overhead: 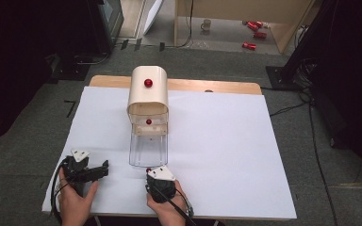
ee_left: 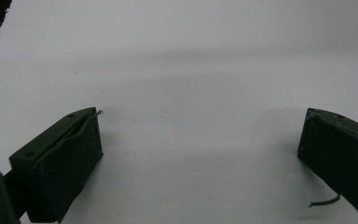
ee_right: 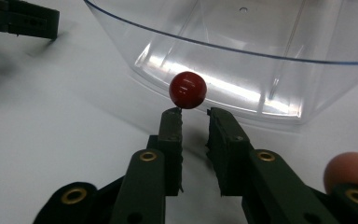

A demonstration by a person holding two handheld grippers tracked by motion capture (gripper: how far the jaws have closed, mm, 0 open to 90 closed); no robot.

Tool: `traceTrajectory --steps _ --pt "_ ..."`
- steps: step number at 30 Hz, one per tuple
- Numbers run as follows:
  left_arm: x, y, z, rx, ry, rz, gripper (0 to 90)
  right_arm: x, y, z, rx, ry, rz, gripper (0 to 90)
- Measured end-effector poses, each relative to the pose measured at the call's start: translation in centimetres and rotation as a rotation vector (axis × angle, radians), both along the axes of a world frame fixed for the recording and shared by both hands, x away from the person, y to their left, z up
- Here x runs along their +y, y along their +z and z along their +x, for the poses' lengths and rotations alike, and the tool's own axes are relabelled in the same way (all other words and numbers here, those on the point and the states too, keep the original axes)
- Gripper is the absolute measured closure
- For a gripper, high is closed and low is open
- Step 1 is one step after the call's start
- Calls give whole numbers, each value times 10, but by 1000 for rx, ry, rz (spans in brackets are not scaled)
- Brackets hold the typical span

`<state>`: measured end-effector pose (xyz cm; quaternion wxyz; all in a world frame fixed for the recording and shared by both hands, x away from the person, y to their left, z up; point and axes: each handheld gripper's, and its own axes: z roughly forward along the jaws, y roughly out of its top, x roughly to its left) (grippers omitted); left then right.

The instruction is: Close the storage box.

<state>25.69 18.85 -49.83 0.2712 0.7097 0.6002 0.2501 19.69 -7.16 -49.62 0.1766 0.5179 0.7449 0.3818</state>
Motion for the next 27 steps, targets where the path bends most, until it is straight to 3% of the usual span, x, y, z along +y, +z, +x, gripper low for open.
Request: traceTrajectory --steps 10,18,27 --pt "0 0 0 0 0 0 0 2 6 2 3 26 -1 816" --pt "0 0 0 -1 1 -1 0 0 15 5 -22 19 10 815" --pt "0 0 0 -1 1 -1 0 0 27 18 -50 17 -1 803"
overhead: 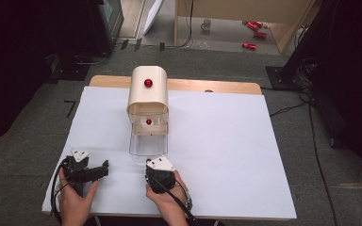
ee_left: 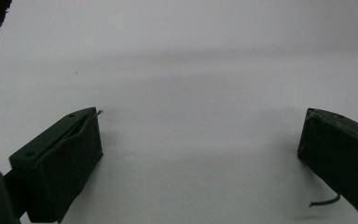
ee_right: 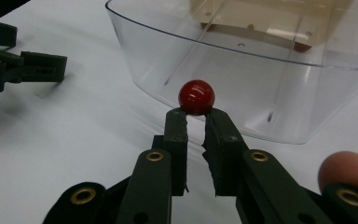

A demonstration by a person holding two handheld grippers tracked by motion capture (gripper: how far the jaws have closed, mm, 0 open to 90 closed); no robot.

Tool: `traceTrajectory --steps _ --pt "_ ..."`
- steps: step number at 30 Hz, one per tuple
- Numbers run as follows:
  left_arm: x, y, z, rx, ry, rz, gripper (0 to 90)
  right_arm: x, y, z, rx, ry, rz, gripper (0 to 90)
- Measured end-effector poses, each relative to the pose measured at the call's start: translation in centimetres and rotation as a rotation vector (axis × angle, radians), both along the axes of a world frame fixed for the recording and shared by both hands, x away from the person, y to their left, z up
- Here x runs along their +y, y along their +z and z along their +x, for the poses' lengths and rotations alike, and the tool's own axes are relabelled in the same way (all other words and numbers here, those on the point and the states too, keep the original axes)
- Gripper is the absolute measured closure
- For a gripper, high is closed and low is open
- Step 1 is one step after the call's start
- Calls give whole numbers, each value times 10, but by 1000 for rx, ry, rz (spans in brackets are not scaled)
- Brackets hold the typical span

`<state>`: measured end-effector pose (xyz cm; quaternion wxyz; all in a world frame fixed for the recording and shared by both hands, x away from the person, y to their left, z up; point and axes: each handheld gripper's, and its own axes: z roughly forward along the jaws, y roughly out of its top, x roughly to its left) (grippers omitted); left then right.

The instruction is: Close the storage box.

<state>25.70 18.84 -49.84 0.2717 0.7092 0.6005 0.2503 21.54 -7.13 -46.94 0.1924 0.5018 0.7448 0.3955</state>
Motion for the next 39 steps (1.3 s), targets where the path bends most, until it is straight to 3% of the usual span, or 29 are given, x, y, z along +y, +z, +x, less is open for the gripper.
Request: traceTrajectory --steps 9,16,39 --pt "0 0 0 0 0 0 0 3 0 13 5 3 -10 797" --pt "0 0 0 0 0 0 0 1 0 25 26 0 14 796" --pt "0 0 0 0 0 0 0 2 5 59 15 -29 15 790"
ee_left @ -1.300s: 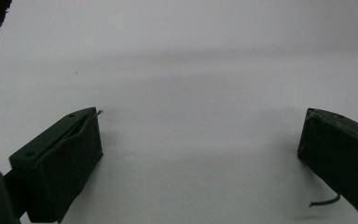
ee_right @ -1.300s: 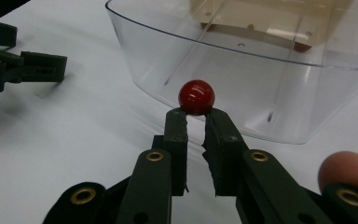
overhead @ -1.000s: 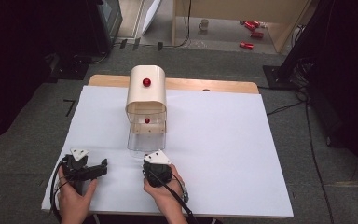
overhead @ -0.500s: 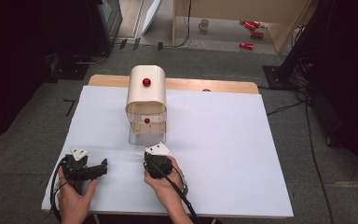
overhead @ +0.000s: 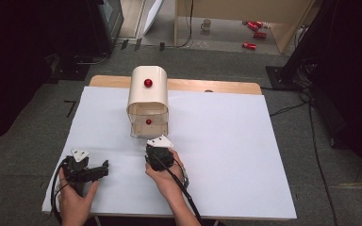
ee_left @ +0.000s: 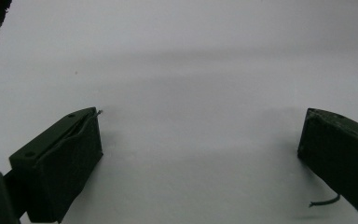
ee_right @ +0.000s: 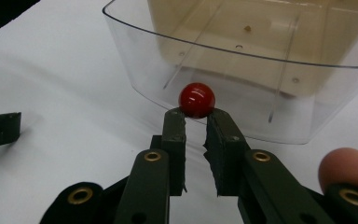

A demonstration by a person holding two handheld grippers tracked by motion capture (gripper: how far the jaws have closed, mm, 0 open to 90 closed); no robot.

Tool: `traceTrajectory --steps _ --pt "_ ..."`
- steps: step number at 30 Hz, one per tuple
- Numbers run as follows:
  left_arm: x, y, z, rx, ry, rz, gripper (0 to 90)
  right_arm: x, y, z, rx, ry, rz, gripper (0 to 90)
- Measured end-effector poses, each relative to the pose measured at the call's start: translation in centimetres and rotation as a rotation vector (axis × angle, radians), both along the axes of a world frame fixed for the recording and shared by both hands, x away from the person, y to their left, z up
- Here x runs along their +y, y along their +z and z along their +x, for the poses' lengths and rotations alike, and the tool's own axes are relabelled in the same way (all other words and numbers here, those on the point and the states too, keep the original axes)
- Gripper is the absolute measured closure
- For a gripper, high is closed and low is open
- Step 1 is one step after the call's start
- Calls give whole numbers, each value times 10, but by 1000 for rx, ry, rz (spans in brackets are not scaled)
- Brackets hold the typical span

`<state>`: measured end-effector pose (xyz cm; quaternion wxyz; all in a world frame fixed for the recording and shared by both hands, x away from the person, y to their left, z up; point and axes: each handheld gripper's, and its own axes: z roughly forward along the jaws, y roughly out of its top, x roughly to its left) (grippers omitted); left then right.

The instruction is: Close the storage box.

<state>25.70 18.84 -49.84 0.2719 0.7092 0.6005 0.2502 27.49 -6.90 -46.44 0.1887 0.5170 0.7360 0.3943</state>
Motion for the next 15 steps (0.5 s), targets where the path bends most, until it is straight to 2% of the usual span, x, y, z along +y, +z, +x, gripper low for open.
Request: traceTrajectory --steps 15 --pt "0 0 0 0 0 1 0 2 -7 22 -7 -20 -11 790"
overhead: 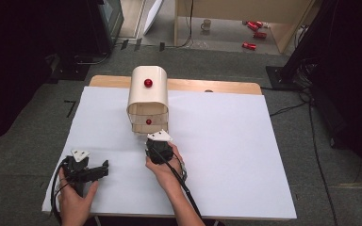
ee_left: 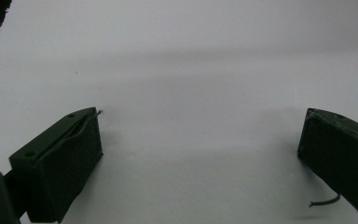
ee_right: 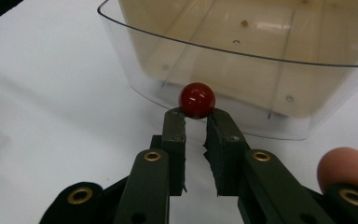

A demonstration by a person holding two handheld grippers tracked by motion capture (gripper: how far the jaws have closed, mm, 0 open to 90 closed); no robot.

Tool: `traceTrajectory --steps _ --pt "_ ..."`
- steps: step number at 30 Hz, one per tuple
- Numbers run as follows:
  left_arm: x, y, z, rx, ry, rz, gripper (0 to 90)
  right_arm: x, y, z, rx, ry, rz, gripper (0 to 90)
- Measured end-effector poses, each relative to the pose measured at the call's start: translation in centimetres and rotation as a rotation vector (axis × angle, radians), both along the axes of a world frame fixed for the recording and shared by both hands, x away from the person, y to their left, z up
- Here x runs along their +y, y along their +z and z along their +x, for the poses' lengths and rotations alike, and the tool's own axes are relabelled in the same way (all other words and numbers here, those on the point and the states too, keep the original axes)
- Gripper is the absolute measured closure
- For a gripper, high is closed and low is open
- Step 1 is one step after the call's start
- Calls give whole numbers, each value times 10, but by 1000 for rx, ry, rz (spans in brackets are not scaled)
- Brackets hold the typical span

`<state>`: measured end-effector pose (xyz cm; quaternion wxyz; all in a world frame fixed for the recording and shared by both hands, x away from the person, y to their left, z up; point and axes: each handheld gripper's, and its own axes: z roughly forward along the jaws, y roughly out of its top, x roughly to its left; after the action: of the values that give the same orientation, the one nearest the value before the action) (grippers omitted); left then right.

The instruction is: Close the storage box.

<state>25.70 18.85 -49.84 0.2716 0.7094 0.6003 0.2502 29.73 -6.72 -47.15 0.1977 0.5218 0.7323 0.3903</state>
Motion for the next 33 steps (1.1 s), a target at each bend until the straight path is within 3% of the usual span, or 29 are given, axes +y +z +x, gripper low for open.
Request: traceTrajectory --steps 12,20,22,23,24,25,26,29,33 --pt "0 0 0 -2 2 -2 0 1 -2 12 -18 -14 0 787" --pt "0 0 0 -2 2 -2 0 0 -4 16 -28 33 2 674" --pt "0 0 0 -2 1 -1 0 -3 -4 15 -20 56 36 482" --pt "0 0 0 -2 1 -1 0 -3 -4 15 -20 56 36 482" --pt "0 0 0 -1 1 -2 0 -6 -4 14 -7 62 50 253" --pt "0 0 0 0 0 0 0 -6 -4 14 -7 62 50 253" --pt "0 0 0 0 0 -1 0 -9 -4 14 18 70 49 30" --pt "0 0 0 -1 0 -1 0 -15 -3 11 19 98 47 0" --pt "0 0 0 -1 0 0 0 -32 -1 5 7 71 67 0"
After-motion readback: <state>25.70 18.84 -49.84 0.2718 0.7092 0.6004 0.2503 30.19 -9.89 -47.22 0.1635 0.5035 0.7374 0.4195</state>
